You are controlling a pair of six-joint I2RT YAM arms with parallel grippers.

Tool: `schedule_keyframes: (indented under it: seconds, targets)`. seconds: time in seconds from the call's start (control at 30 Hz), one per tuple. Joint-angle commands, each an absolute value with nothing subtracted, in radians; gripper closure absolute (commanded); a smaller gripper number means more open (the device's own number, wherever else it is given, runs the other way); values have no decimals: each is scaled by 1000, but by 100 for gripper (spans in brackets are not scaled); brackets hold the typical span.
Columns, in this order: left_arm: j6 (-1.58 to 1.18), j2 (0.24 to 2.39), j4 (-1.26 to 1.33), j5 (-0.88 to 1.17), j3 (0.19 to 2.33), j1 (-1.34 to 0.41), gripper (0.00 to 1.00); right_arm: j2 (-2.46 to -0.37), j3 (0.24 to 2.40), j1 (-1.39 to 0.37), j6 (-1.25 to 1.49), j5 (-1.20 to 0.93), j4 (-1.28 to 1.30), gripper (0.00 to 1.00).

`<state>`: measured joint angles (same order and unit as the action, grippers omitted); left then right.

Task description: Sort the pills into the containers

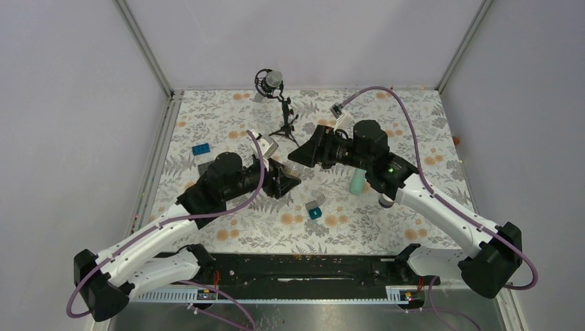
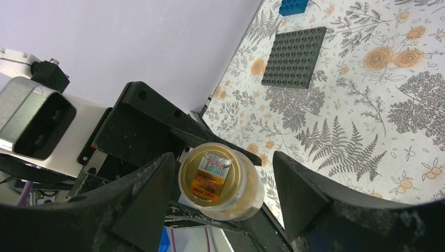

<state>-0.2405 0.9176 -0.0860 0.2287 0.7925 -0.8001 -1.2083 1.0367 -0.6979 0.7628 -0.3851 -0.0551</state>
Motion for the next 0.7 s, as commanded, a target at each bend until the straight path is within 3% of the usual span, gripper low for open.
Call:
schedule_keyframes:
  seconds: [0.0,0.1,0.27,0.4,0.57,0.67]
  targets:
    - [-249,926,-36,208,859,-799,100,-1206,1105,-715,711,-384,-18,24]
    - [-247,931,-39,214,864,-799,100,-1207,1114,-717,688,-381,-6,29]
    - [-249,936,-48,226,870,-798,100,-1192,1121,-716,643,-416,35,53]
    - [-256,941,-54,257,878,-795,100,-1169,1121,-716,571,-482,60,65]
    - [-239,940,-43,431,876,-792,100,-1128,1088,-705,482,-601,61,100]
    - [-234,938,-16,581,866,-791,100,-1094,1058,-690,420,-692,50,100]
